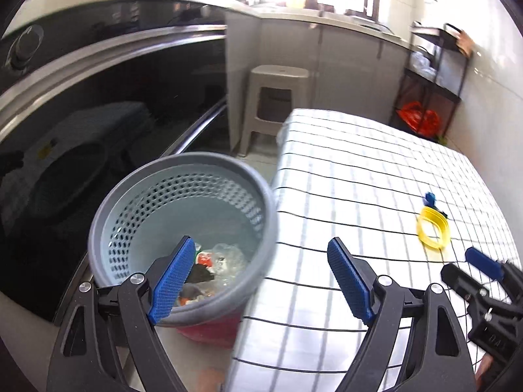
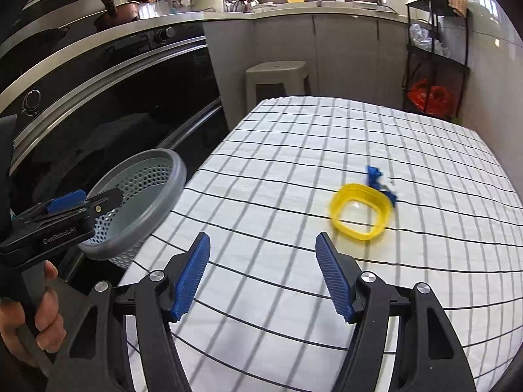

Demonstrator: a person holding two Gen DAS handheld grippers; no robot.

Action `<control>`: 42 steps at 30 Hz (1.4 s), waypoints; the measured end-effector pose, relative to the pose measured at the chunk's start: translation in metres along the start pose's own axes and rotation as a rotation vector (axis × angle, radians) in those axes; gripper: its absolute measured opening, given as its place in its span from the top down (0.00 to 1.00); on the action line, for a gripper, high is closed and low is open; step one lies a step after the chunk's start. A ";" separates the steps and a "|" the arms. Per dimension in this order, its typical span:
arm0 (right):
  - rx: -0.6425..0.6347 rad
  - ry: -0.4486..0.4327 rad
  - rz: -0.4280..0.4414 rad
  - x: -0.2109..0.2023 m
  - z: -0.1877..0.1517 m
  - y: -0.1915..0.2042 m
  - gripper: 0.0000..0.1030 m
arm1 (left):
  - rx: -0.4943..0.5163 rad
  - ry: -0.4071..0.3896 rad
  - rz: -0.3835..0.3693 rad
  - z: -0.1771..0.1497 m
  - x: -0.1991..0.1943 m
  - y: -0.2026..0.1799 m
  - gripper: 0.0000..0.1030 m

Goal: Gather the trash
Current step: 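Withdraw both tools from the basket toward the table, then grasp the yellow plastic lid by its rim with the left tool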

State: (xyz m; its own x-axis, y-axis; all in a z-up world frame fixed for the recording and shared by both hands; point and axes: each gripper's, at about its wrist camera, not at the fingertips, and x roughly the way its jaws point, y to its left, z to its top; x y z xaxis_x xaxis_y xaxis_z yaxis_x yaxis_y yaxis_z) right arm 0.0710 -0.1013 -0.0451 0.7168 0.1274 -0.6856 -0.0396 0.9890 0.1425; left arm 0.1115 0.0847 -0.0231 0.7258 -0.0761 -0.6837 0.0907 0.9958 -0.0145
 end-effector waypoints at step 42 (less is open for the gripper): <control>0.238 0.008 -0.066 0.049 0.043 -0.199 0.38 | 0.245 0.160 -0.126 0.007 0.132 -0.211 0.20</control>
State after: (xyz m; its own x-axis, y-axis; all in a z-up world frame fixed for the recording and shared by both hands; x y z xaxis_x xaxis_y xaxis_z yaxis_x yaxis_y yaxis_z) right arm 0.1438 -0.2948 -0.0761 0.7067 0.0651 -0.7045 0.1725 0.9498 0.2609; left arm 0.1933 -0.1359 -0.1053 0.5836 -0.1698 -0.7941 0.3489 0.9355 0.0564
